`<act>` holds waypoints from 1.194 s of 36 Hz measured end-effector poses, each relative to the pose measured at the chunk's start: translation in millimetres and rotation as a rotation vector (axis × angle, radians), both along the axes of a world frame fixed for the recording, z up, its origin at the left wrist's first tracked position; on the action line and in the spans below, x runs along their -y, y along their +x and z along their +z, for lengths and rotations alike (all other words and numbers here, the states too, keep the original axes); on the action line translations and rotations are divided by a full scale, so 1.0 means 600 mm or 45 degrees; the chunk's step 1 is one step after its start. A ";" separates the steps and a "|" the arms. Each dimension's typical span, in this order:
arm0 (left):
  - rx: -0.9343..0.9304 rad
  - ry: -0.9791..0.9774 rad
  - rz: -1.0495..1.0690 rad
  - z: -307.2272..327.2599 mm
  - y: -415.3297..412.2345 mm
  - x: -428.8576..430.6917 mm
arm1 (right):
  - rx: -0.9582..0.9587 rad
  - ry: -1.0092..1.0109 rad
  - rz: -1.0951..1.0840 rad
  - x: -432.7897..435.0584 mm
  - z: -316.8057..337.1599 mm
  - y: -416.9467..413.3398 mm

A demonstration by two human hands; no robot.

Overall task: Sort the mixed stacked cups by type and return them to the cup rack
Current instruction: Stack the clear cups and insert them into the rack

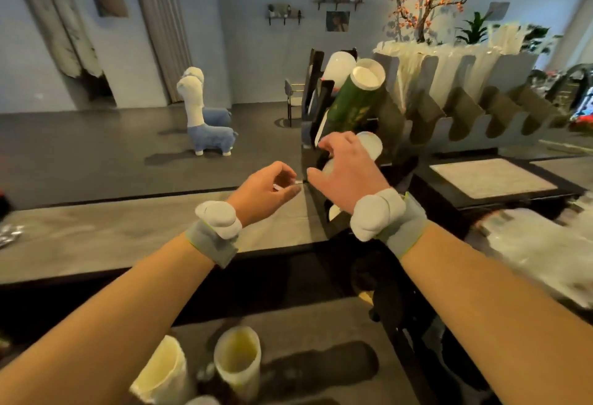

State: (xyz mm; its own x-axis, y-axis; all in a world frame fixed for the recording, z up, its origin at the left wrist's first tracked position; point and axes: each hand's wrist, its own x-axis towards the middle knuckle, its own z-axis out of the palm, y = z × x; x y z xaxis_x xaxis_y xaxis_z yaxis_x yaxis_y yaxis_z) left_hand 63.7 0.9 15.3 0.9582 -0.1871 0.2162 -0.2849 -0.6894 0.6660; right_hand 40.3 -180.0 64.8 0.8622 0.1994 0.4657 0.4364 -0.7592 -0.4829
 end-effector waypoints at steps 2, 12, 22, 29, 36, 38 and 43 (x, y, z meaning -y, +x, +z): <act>-0.046 0.044 0.004 -0.027 -0.031 -0.013 | -0.119 0.012 0.054 -0.005 -0.037 -0.015; -0.290 0.128 0.180 -0.198 -0.224 -0.094 | -0.764 0.110 0.143 -0.025 -0.292 -0.128; -0.648 0.325 0.298 -0.327 -0.277 -0.125 | -1.133 -0.001 0.175 -0.091 -0.454 -0.191; -0.752 0.322 0.191 -0.406 -0.257 -0.133 | -1.361 0.115 0.174 -0.132 -0.511 -0.173; -0.734 0.163 0.228 -0.493 -0.223 -0.159 | -1.406 0.257 0.236 -0.165 -0.556 -0.170; -0.715 0.171 0.218 -0.494 -0.219 -0.157 | -1.370 0.297 0.229 -0.167 -0.548 -0.167; -0.597 0.134 0.180 -0.421 -0.222 -0.129 | -1.309 0.366 0.218 -0.154 -0.521 -0.154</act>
